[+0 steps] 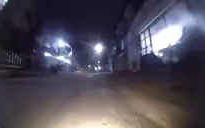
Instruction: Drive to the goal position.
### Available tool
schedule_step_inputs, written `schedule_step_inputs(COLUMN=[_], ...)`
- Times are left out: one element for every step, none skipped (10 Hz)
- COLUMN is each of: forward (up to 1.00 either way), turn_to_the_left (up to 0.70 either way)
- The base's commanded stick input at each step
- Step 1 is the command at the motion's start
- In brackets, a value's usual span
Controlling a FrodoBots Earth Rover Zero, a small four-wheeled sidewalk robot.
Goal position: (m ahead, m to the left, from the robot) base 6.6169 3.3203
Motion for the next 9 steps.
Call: schedule_step_inputs(forward=[0.70,0.70,0.70,0.70,0.70,0.70,0.70,0.70,0.70], turn_to_the_left=[0.00,0.00,0.00,0.00,0.00,0.00,0.00,0.00,0.00])
